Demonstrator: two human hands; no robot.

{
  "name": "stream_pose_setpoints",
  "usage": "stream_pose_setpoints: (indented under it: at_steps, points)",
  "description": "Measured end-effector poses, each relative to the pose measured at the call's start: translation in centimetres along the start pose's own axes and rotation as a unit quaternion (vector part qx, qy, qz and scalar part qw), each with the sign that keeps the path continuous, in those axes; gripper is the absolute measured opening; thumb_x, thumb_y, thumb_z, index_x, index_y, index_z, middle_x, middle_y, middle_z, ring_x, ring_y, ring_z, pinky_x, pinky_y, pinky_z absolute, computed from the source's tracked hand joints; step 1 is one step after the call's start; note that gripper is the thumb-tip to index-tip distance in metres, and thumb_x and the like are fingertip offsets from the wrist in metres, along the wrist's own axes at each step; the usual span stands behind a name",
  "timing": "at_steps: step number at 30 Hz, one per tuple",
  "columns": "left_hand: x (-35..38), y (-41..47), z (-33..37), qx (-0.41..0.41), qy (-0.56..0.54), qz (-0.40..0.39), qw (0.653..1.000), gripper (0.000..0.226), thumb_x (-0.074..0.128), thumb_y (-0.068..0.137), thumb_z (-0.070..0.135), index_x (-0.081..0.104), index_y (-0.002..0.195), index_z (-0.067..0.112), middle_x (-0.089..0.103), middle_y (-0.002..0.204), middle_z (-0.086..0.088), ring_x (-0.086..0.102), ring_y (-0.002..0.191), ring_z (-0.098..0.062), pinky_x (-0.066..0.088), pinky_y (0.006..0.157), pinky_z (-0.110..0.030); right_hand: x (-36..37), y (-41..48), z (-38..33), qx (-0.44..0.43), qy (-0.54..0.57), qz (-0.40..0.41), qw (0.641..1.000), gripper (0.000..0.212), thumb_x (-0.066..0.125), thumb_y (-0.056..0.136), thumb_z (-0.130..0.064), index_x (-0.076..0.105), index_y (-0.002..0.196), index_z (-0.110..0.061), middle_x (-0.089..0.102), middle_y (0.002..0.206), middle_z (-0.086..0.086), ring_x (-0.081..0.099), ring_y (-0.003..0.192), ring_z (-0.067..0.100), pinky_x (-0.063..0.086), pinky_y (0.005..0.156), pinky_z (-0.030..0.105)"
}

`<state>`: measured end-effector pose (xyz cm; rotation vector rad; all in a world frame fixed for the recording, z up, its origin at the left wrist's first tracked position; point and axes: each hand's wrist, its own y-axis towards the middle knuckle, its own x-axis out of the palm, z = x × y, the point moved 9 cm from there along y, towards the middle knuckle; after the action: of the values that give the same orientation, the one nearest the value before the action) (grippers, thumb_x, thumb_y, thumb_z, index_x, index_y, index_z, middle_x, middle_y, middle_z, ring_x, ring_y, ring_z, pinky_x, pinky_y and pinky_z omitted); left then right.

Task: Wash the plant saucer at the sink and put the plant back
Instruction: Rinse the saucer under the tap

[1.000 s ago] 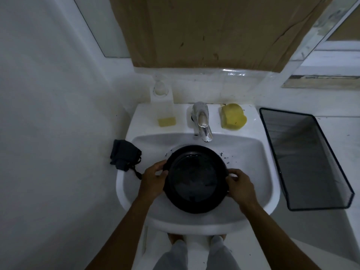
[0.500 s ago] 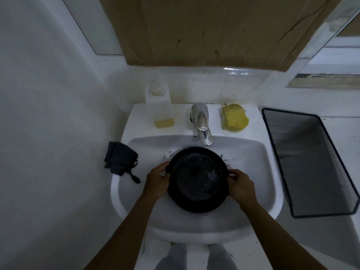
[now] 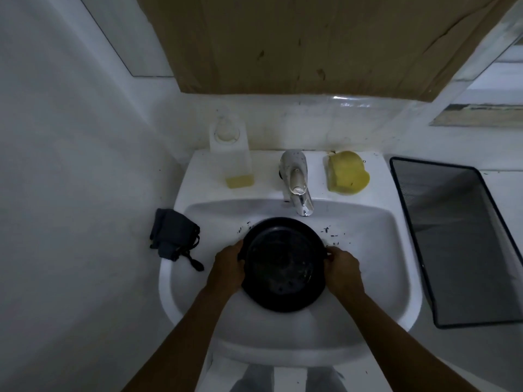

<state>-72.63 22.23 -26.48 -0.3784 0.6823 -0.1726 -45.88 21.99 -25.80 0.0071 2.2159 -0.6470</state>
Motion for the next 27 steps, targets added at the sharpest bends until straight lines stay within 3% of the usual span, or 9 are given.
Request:
stream_pose_setpoints:
  at_steps: [4,8,13,18,22,23,25,26,27]
  points:
    - [0.4,-0.2,0.2,-0.003,0.034,-0.014,0.999,0.032,0.047,0.097,-0.002,0.060,0.126,0.001,0.065,0.112,-0.018,0.061,0.104,-0.029,0.048,0.094,-0.029,-0.1,0.0,-0.3,-0.001,-0.010,-0.026,1.000,0.023,0.049,0.096,-0.001,0.067,0.111,0.000,0.071,0.101,0.016,0.066,0.092,0.028,0.047,0.077,0.026]
    - [0.0,-0.3,0.9,0.001,0.073,-0.009,0.997,0.018,0.055,0.096,0.009,0.070,0.096,-0.001,0.068,0.098,-0.017,0.064,0.090,-0.028,0.054,0.081,-0.043,-0.8,-0.2,-0.9,-0.013,-0.025,-0.068,0.997,0.032,0.052,0.094,-0.006,0.062,0.124,-0.004,0.069,0.113,0.016,0.067,0.097,0.030,0.051,0.081,0.030]
    - [-1.5,-0.9,3.6,0.013,0.138,0.044,0.989,0.039,0.065,0.091,0.037,0.055,0.062,0.013,0.057,0.076,-0.007,0.058,0.073,-0.022,0.052,0.060,-0.035,-3.1,-1.2,-3.6,-0.046,-0.044,-0.044,0.997,0.013,0.064,0.090,-0.031,0.062,0.086,-0.018,0.069,0.083,0.004,0.064,0.078,0.021,0.053,0.068,0.033]
    - [-1.4,-2.1,6.2,0.058,0.138,0.053,0.987,0.049,0.059,0.090,0.013,0.026,0.055,0.025,0.036,0.062,0.004,0.044,0.060,-0.018,0.030,0.052,-0.027,-3.0,-3.4,-6.5,-0.131,-0.095,-0.050,0.986,0.025,0.058,0.086,-0.010,0.043,0.067,-0.019,0.053,0.061,-0.002,0.055,0.059,0.017,0.041,0.053,0.025]
    - [-0.6,-2.6,6.4,0.071,0.106,0.004,0.992,0.049,0.054,0.085,-0.004,0.027,0.055,0.024,0.035,0.054,0.007,0.043,0.057,-0.019,0.042,0.056,-0.038,-1.7,-4.3,-6.2,-0.131,-0.100,-0.101,0.981,0.019,0.059,0.082,-0.003,0.055,0.069,-0.016,0.062,0.072,0.002,0.062,0.070,0.019,0.054,0.068,0.028]
    - [-0.4,-2.7,6.3,0.063,0.103,-0.024,0.992,0.043,0.056,0.083,-0.004,0.035,0.056,0.021,0.043,0.059,0.005,0.051,0.063,-0.020,0.049,0.064,-0.038,-1.2,-4.5,-6.0,-0.128,-0.103,-0.139,0.976,0.009,0.062,0.082,-0.005,0.065,0.083,-0.013,0.067,0.089,0.001,0.066,0.083,0.021,0.055,0.077,0.026]
    - [1.2,-3.4,5.6,0.022,0.144,-0.158,0.977,0.019,0.067,0.082,0.009,0.063,0.100,0.011,0.061,0.113,-0.006,0.055,0.118,-0.029,0.047,0.099,-0.047,0.5,-5.4,-4.9,-0.104,-0.137,-0.262,0.950,0.061,0.068,0.082,-0.012,0.050,0.140,-0.015,0.049,0.136,0.000,0.054,0.122,0.027,0.045,0.096,0.023]
    - [2.2,-3.8,4.6,-0.003,0.185,-0.225,0.957,0.064,0.071,0.083,0.020,0.045,0.141,0.016,0.037,0.148,-0.009,0.029,0.142,-0.032,0.033,0.112,-0.054,0.9,-5.9,-4.4,-0.090,-0.151,-0.299,0.938,0.082,0.070,0.083,-0.016,0.028,0.153,-0.021,0.036,0.149,0.005,0.045,0.131,0.031,0.042,0.103,0.026]
    - [2.9,-4.1,3.7,-0.026,0.211,-0.268,0.940,0.091,0.070,0.085,0.030,0.014,0.156,0.026,0.009,0.161,-0.007,0.008,0.148,-0.033,0.022,0.117,-0.057,0.7,-6.0,-4.2,-0.086,-0.162,-0.303,0.935,0.090,0.069,0.084,-0.020,0.016,0.156,-0.024,0.032,0.154,0.010,0.042,0.133,0.031,0.041,0.106,0.030]
